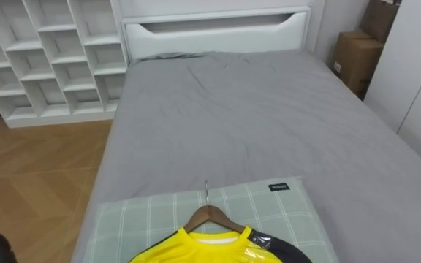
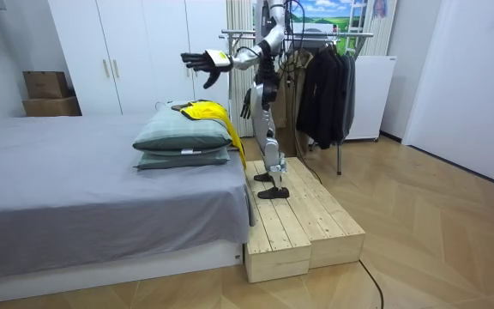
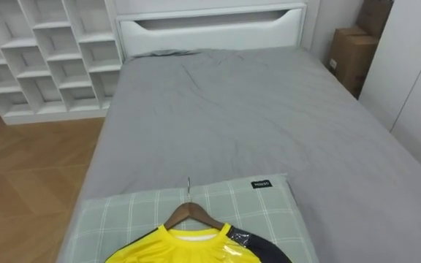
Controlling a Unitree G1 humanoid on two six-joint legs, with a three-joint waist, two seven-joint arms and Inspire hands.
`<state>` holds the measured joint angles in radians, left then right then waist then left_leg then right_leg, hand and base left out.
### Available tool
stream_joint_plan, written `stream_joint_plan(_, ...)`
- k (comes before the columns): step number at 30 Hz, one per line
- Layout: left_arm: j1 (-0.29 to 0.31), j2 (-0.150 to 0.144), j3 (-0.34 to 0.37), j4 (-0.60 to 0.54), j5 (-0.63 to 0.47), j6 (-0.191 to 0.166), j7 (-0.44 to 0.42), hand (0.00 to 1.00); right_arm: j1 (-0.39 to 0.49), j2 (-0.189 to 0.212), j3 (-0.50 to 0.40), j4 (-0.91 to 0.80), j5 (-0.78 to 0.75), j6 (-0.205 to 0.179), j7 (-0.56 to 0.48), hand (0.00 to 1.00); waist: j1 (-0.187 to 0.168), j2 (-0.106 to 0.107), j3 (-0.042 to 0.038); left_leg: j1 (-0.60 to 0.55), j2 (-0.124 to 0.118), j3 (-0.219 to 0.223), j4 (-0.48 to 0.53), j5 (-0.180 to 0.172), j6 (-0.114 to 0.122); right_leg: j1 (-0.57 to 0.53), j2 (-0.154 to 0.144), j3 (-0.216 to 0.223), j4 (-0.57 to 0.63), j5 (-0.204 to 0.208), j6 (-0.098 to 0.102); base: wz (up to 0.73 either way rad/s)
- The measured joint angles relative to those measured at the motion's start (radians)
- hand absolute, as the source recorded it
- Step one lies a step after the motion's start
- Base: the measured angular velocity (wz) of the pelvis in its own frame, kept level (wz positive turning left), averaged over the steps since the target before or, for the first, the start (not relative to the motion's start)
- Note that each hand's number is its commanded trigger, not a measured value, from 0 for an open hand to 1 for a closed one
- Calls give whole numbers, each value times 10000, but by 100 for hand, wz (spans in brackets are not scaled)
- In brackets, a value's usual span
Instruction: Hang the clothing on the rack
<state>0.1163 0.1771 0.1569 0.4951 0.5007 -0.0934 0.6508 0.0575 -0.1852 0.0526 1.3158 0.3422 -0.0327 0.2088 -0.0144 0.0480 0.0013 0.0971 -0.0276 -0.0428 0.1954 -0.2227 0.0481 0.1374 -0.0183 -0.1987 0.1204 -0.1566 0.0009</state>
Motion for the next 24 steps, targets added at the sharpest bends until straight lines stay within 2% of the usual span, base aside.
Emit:
stream_joint_plan(6,2,79,-238,-1395,137,-8,-30,0,18,-54,-168,45,-4,5,-17,0,-102,92,-19,50,-1,53,-6,1,1,26,-10,29,4,3,-2,0)
stream_joint_plan(9,56,211,-495,-1494,133,-2,-155,0,17,-60,-156,91,21,8,-6,0,-100,101,-4,205,8,78,-88,2,3,136,-4,36,3,3,-1,-1)
stream_joint_plan(14,178,288,-998,-1494,183,13,-812,0,-3,-32,-146,113,18,26,74,0,-74,-4,62,309,10,87,-177,1,2,226,-2,39,5,3,-1,0)
stream_joint_plan(19,338,310,-1011,-1500,1131,94,-1412,0,26,-24,-144,107,26,121,214,0,-73,-104,30,308,23,91,-258,0,2,186,17,68,3,3,-1,0)
stream_joint_plan(24,336,339,-1080,-1505,2306,142,-1647,0,14,-70,-148,84,-346,117,346,0,-101,-114,2,307,21,103,-253,1,3,181,17,95,1,3,-1,0)
